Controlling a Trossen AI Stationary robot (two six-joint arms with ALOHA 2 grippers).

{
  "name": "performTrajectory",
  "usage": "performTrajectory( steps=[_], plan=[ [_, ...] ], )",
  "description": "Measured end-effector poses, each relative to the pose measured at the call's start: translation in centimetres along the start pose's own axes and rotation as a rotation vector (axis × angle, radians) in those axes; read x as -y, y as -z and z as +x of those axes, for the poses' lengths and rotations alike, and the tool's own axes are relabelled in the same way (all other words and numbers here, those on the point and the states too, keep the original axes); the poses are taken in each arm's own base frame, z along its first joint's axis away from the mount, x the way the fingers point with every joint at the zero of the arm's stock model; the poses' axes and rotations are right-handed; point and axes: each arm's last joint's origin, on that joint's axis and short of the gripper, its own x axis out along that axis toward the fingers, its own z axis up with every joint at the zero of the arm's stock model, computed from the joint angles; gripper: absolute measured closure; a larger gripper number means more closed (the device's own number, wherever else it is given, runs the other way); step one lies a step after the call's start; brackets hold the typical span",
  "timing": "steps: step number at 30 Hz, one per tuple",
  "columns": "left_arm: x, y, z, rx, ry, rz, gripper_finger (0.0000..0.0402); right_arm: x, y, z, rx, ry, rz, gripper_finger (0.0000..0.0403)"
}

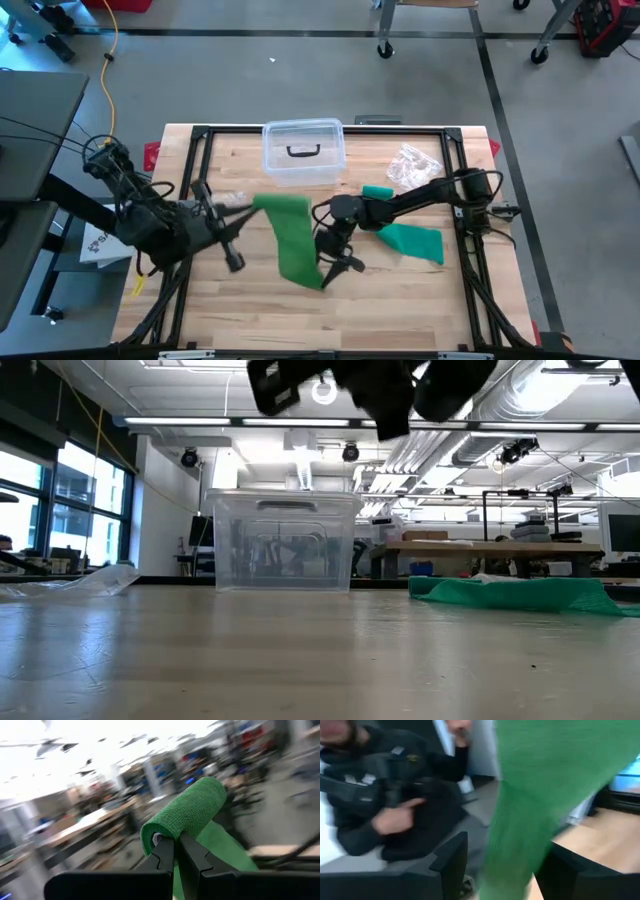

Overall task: Roll bandage
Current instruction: Roll the green bandage

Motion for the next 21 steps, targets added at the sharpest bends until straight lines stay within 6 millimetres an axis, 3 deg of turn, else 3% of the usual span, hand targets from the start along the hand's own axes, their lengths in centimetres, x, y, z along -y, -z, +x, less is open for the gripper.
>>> performTrajectory(
  steps=[5, 8, 12, 16, 21],
  plan=[
    [-1.2, 0.5, 1.4, -0.137, -0.192, 0.067, 0.0401, -1.9, -0.8, 1.0, -0.030, -0.093, 0.020, 0.0213],
    [-1.6, 0.8, 2.1, -0.183, -0.260, 0.085, 0.0401, -3.2, -1.4, 1.2, -0.066, -0.058, 0.034, 0.0225],
    [-1.7, 1.1, 2.6, -0.194, -0.279, 0.106, 0.0401, -4.9, -1.9, 0.9, -0.165, 0.154, 0.024, 0.0250],
    [-1.6, 1.3, 2.8, -0.196, -0.283, 0.113, 0.0401, -7.2, -3.7, 0.0, -0.258, 0.506, -0.072, 0.0275],
    [-1.4, 1.5, 2.8, -0.186, -0.272, 0.095, 0.0401, -10.2, -5.6, 0.2, -0.325, 0.743, -0.308, 0.0294]
  ],
)
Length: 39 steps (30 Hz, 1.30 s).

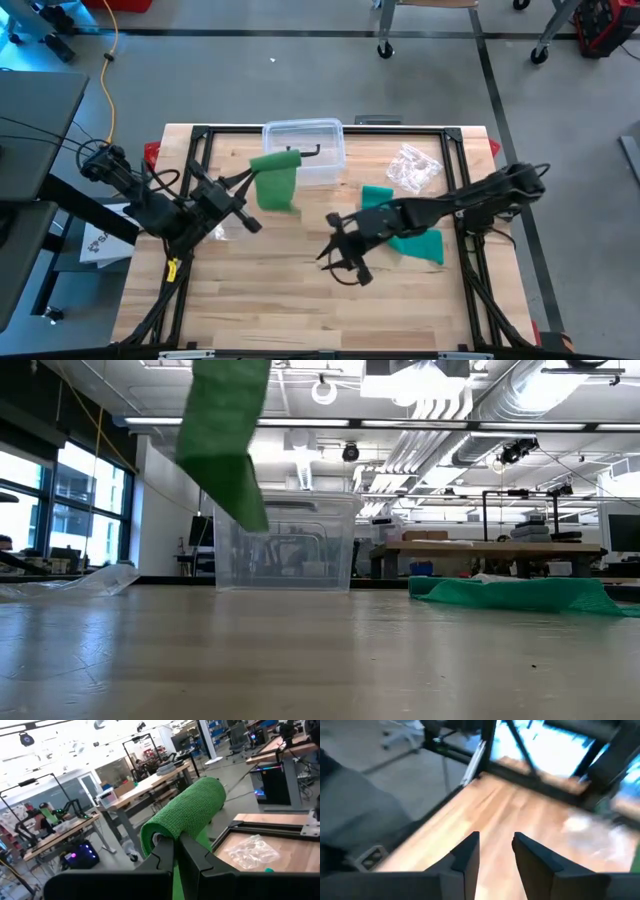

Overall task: Roll bandage
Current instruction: Roll the green bandage

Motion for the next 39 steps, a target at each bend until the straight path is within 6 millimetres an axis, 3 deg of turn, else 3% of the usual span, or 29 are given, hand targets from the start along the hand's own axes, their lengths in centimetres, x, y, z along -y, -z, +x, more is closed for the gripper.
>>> performTrajectory(
  steps=[3, 8, 12, 20, 27, 35, 39],
  plan=[
    [0.0, 0.0, 0.0, 0.011, 0.013, -0.027, 0.0401, -0.3, 0.3, 0.4, -0.050, 0.101, -0.025, 0.0297],
    [0.1, -0.1, 0.0, 0.029, 0.036, -0.036, 0.0401, 2.3, 3.5, 2.1, -0.222, 0.363, 0.059, 0.0292],
    [0.2, 0.0, 0.0, 0.028, 0.038, -0.037, 0.0401, 4.3, 4.2, 1.8, -0.222, 0.444, 0.151, 0.0275],
    [0.9, 0.3, -0.1, 0.085, 0.149, -0.072, 0.0401, 6.5, 6.4, 2.8, -0.247, 0.432, 0.232, 0.0221],
    [1.0, 0.5, -0.1, 0.081, 0.156, -0.088, 0.0401, 7.2, 9.0, 4.2, -0.354, 0.516, 0.260, 0.0224],
    [1.1, 0.7, -0.1, 0.076, 0.158, -0.082, 0.0401, 5.9, 8.2, 2.9, -0.425, 0.474, 0.243, 0.0248],
    [1.2, 0.8, -0.1, 0.072, 0.160, -0.083, 0.0401, 6.5, 8.4, 2.6, -0.440, 0.490, 0.227, 0.0249]
  ],
)
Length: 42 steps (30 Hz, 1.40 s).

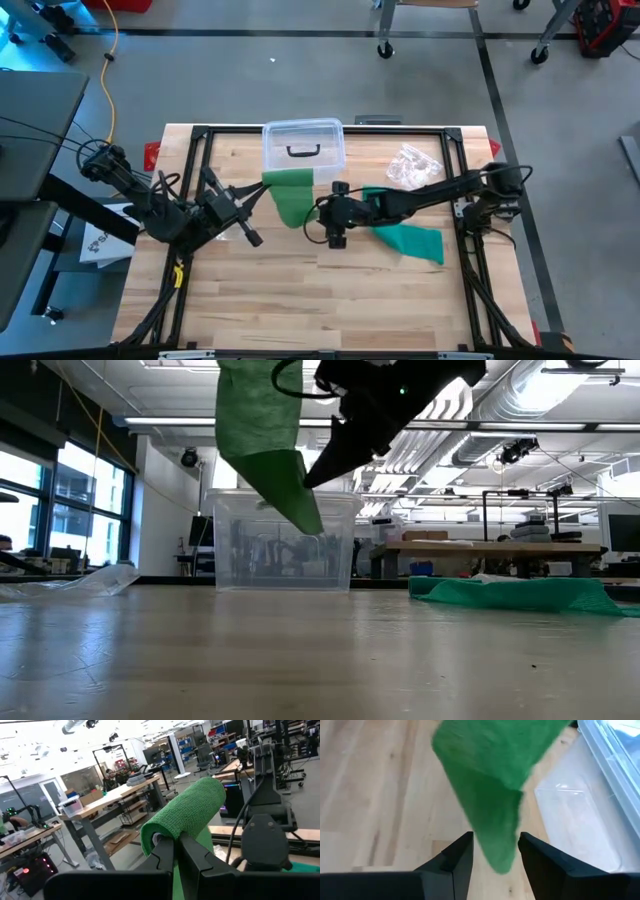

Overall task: Roll bandage
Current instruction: Roll the green bandage

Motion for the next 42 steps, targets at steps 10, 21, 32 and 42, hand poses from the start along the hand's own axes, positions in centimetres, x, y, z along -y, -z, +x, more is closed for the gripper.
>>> performTrajectory(
  steps=[10, 21, 32, 42],
  plan=[
    [0.0, 0.0, 0.0, 0.002, 0.007, -0.005, 0.0401, 0.6, -0.4, 1.4, 0.091, -0.059, -0.012, 0.0250],
    [-0.2, 0.1, 0.1, -0.030, -0.066, -0.022, 0.0401, -0.5, -0.3, 1.1, 0.079, -0.141, 0.001, 0.0393],
    [-1.5, 0.9, 2.4, -0.132, -0.321, -0.013, 0.0401, -6.0, 1.2, -0.9, -0.086, -0.126, -0.086, 0.0399],
    [-1.9, 3.2, 5.2, -0.137, -0.273, -0.053, 0.0401, -10.7, 3.7, -4.2, -0.233, 0.102, -0.283, 0.0402]
  ],
)
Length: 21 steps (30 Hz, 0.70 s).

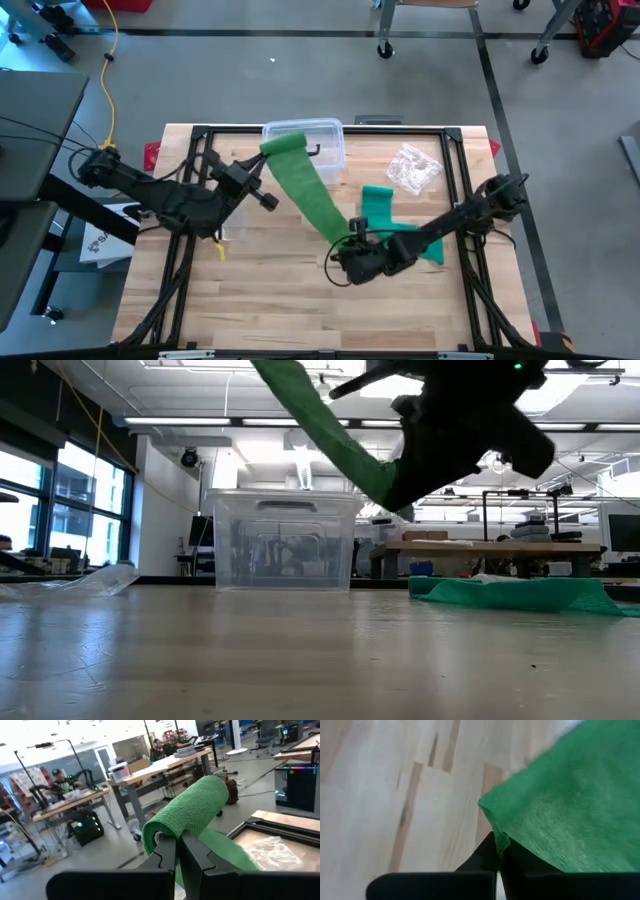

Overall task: Roll bandage
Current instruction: Roll the green bandage

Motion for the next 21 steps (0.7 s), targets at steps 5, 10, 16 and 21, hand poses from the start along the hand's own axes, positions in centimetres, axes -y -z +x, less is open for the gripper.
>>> performTrajectory(
  steps=[5, 10, 16, 21],
  plan=[
    [0.5, 2.5, 1.2, -0.029, -0.045, 0.011, 0.0401, -0.2, -0.3, -0.2, 0.030, -0.002, -0.016, 0.0402],
    [0.9, 5.0, 2.0, -0.052, -0.070, 0.048, 0.0401, 0.8, -1.0, 0.4, 0.073, -0.010, -0.075, 0.0402],
    [1.3, 7.2, 2.4, -0.083, 0.002, 0.060, 0.0401, 2.7, -2.6, -2.0, 0.122, -0.002, -0.070, 0.0403],
    [1.6, 8.6, 2.5, -0.114, 0.071, 0.039, 0.0401, 3.6, -3.8, -4.4, 0.109, 0.000, -0.099, 0.0403]
  ],
)
